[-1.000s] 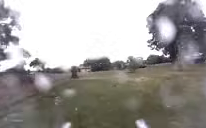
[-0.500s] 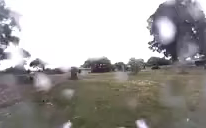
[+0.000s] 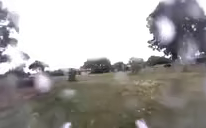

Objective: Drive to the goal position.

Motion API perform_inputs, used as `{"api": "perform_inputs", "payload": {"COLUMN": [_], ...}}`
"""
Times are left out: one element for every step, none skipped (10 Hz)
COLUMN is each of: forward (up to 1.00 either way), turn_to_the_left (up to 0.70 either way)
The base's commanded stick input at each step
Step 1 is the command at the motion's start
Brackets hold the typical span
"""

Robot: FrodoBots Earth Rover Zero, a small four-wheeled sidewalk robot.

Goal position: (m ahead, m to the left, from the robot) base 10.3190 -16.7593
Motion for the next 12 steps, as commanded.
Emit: {"api": "perform_inputs", "payload": {"forward": [1.0, 1.0, 1.0, 1.0, 1.0, 1.0, 0.36, 0.51, 0.0, 0.0, 0.0, 0.0], "turn_to_the_left": [0.01, 0.01, 0.01, 0.01, 0.01, 0.01, 0.01, 0.01, -0.42, -0.79, -1.0, -1.0]}}
